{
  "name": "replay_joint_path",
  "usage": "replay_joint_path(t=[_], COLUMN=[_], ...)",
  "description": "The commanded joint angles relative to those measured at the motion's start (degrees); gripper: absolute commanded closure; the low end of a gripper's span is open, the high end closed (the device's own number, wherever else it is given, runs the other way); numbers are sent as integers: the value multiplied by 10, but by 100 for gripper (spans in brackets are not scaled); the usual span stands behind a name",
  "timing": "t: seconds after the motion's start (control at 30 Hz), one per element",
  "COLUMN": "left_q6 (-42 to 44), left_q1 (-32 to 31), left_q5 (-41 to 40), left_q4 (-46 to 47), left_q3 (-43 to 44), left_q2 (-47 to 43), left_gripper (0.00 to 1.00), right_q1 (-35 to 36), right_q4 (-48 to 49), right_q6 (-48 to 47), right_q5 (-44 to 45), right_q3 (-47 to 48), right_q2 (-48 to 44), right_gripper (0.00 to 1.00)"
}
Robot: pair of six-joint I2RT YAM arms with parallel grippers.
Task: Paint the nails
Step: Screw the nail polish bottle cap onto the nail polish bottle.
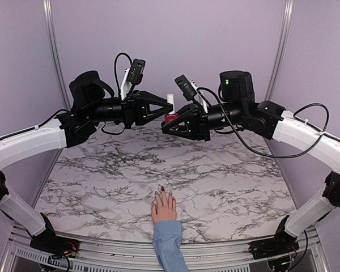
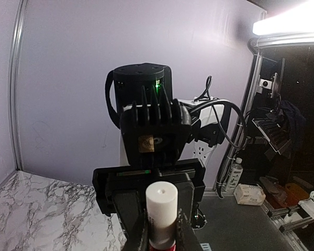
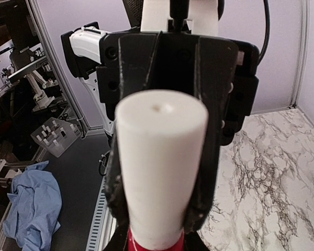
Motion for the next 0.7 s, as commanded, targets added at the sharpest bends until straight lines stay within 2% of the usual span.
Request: replay_joint_path(t=[0.0, 0.07, 0.23, 0.33, 0.47, 0.67], left_q6=[-2, 0, -7, -8, -13, -27], left_q1=[22, 25, 30, 31, 31, 15], left_q5=[-67, -84, -180, -262, -291, -312], left_q4=[-11, -11, -12, -25, -52, -61], left_q3=[-42, -49, -64, -73, -70, -57], left_q2=[-25, -34, -59, -72, -62, -43], left_gripper=[100, 100, 67, 55, 50, 47], right_q1=[6, 1, -4, -4, -3, -3], right_q4=[81, 84, 33, -13, -24, -40], right_q6=[-5, 0, 1, 1, 1, 29], right_q5=[-23, -14, 90, 170, 246, 352], right_q3=[-6, -13, 1, 14, 3, 6], right_q2=[-37, -40, -25, -8, 1, 13], right_gripper=[100, 100, 100, 100, 100, 100])
